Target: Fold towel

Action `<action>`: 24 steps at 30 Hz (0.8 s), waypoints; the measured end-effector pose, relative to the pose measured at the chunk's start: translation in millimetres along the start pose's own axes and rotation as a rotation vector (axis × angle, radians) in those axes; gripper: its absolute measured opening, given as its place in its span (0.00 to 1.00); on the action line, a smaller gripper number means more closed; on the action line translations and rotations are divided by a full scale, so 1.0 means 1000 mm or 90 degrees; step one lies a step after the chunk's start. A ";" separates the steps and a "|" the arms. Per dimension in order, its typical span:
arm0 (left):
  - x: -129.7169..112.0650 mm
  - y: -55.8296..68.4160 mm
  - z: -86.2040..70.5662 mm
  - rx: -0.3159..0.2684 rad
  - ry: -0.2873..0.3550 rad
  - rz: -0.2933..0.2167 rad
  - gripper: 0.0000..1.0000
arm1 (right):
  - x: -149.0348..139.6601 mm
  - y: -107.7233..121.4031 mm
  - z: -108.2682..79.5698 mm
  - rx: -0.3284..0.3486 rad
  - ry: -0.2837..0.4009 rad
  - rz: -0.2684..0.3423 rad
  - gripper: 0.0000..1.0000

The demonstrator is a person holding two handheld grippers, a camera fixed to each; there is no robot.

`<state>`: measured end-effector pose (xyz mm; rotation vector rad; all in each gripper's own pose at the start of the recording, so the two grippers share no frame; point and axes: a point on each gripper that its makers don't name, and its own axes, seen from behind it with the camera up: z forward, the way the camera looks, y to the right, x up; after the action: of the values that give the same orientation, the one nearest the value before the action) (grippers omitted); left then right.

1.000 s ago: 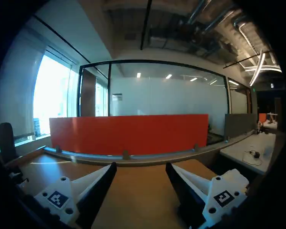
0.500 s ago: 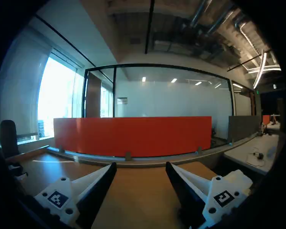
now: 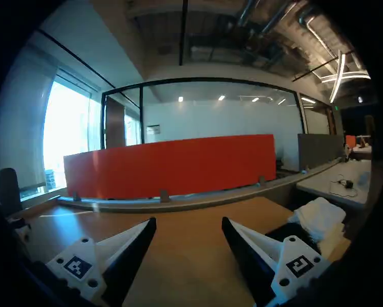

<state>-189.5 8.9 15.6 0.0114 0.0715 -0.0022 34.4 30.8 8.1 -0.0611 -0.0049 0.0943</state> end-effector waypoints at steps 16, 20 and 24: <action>-0.001 0.000 -0.001 0.000 0.000 0.000 0.96 | -0.045 -0.003 -0.003 0.032 0.013 0.009 0.99; -0.001 -0.001 -0.001 0.000 0.000 0.000 0.96 | -0.052 -0.002 -0.005 0.031 0.019 0.006 0.99; -0.001 -0.001 0.000 0.000 0.000 0.000 0.96 | -0.061 -0.003 -0.006 0.033 0.022 0.005 0.99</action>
<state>-190.8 8.2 15.5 0.0116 0.0718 -0.0018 -26.0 21.9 2.4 -0.0104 0.0320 0.1015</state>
